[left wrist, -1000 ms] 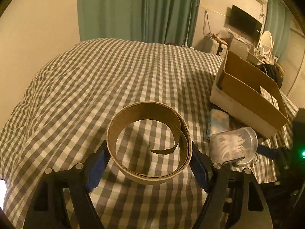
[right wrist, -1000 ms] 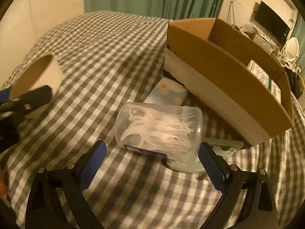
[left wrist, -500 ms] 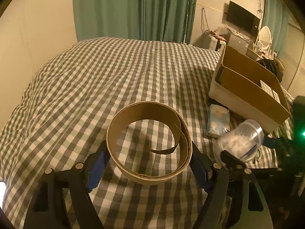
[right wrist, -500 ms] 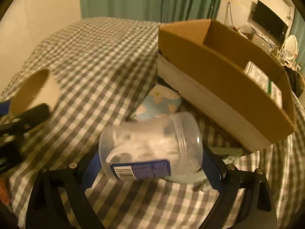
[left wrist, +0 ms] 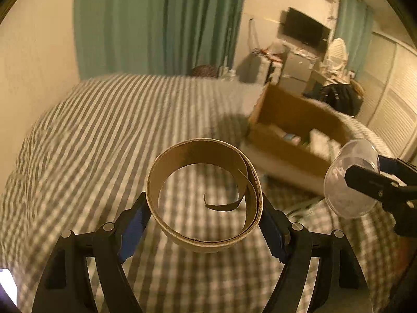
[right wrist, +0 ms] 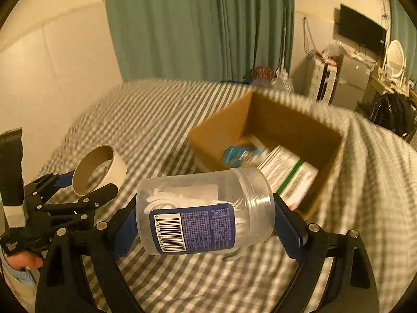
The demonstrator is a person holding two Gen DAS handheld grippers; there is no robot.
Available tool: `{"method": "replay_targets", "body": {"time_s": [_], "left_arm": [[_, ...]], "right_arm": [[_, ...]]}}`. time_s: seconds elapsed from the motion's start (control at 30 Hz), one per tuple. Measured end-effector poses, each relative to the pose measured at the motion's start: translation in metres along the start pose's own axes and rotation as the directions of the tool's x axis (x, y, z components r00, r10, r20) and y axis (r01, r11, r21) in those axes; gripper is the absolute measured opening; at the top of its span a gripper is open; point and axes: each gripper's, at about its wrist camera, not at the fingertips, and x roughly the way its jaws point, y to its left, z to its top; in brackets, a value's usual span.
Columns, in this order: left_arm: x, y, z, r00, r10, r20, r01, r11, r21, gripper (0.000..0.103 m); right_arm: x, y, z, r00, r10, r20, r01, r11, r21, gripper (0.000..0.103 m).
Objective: Organize objects
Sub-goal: 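Grasp the clear plastic jar with the right gripper, then drop the tape roll and plastic jar into the cardboard box, open both grippers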
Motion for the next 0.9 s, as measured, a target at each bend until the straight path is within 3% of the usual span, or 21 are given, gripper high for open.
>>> {"method": "replay_targets", "body": {"time_s": [0.1,0.23,0.33,0.43,0.57,0.73,0.9], "left_arm": [[-0.013,-0.026,0.037,0.999,0.002,0.047,-0.005,0.998,0.062,0.08],[-0.02,-0.065,0.083,0.994,-0.045,0.099,0.033,0.993,0.113,0.08],[-0.012,-0.091,0.113,0.99,-0.089,0.106,0.074,0.988,0.137,0.08],[0.011,-0.113,0.133,0.989,-0.115,0.092,0.102,0.986,0.134,0.08],[0.055,-0.137,0.135,0.992,-0.11,0.059,0.099,0.98,0.172,0.08],[0.12,-0.145,0.117,0.997,-0.054,-0.049,0.062,0.983,0.172,0.08],[0.149,-0.144,0.104,0.996,-0.053,-0.076,0.065,0.983,0.172,0.082]], "right_arm": [[-0.026,-0.02,0.022,0.998,-0.017,0.063,0.017,1.0,0.009,0.091],[-0.053,-0.056,0.056,0.99,-0.041,0.135,0.034,0.998,0.054,0.091],[-0.063,-0.08,0.079,0.98,-0.071,0.186,0.058,0.996,0.074,0.091],[-0.056,-0.1,0.096,0.98,-0.071,0.186,0.053,0.993,0.102,0.091],[-0.024,-0.115,0.103,0.98,-0.121,0.157,0.108,0.99,0.087,0.091],[0.044,-0.129,0.087,0.986,-0.156,0.064,0.15,0.984,0.092,0.091],[0.077,-0.132,0.071,0.982,-0.183,0.035,0.18,0.98,0.087,0.092]]}}
